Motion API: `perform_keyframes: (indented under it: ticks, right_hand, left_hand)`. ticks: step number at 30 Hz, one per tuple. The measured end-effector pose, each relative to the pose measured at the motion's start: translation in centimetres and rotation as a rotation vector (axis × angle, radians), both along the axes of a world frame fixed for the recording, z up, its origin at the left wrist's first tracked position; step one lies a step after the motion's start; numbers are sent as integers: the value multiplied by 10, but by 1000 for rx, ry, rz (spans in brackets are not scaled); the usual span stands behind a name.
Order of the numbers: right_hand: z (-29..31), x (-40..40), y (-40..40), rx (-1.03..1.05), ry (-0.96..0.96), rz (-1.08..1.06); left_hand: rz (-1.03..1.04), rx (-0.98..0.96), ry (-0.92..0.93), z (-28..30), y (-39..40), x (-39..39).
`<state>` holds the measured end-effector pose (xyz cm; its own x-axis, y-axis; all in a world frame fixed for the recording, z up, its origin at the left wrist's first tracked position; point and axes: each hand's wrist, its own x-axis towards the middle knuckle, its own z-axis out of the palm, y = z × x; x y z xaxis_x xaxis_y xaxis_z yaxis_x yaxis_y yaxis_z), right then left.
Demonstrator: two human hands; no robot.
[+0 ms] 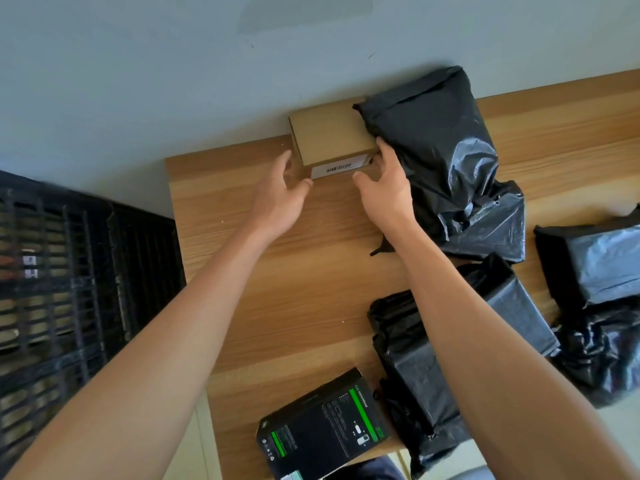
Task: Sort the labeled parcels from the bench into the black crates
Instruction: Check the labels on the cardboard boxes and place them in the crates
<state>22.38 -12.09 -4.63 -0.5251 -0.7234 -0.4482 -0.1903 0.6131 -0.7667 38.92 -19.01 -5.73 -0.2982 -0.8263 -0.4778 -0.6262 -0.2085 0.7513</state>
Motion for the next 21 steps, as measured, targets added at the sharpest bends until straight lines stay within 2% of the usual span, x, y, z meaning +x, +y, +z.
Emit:
perform_keyframes:
  ticks: [7,14,21]
  right_hand:
    - [6,6,1,-50,-13,-121]
    - [29,13,26,-92,-8,-153]
    - [68,25,61,-116,-9,-47]
  left_hand:
    - [-13,-23,19,9,10,-4]
    - [147,-53,82,32,29,28]
    - [216,-102,184,74,58,60]
